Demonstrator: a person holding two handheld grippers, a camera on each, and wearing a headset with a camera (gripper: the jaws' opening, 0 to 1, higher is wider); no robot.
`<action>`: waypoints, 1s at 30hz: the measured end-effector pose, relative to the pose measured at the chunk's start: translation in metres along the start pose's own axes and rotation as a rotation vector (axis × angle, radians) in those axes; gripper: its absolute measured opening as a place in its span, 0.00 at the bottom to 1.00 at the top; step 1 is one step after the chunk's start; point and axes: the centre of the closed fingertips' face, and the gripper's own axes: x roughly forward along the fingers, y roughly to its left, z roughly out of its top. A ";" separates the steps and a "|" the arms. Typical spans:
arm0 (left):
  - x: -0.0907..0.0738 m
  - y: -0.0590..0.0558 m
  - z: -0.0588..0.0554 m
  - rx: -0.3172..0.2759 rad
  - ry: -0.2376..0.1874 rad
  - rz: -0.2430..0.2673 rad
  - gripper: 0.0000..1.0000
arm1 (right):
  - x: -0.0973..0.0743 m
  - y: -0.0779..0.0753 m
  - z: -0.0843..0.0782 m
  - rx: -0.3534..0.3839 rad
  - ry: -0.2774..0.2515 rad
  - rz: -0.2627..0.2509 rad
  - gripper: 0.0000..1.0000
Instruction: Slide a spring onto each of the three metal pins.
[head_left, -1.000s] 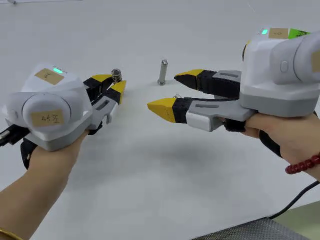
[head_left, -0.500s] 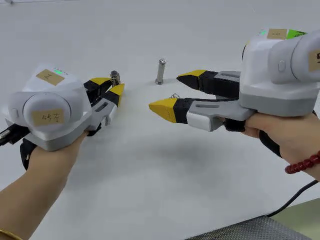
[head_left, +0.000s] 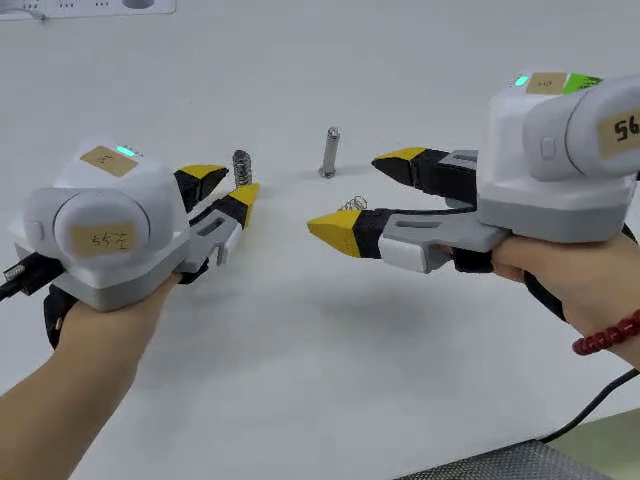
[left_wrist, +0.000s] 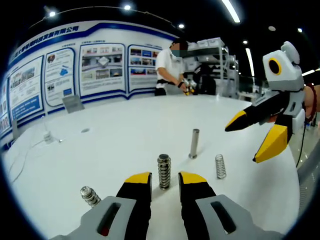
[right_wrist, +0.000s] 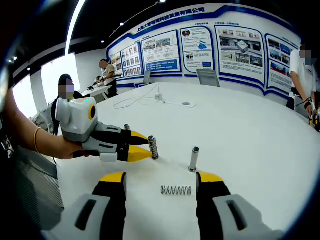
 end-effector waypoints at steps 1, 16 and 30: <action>-0.001 0.000 0.001 -0.004 -0.002 -0.001 0.23 | 0.000 -0.001 0.000 0.001 0.004 -0.004 0.57; -0.028 -0.006 0.018 -0.014 0.030 -0.026 0.37 | 0.000 -0.006 -0.009 -0.001 0.038 -0.060 0.59; -0.060 -0.017 0.025 0.008 0.035 -0.048 0.49 | -0.008 -0.003 -0.013 0.010 0.059 -0.070 0.61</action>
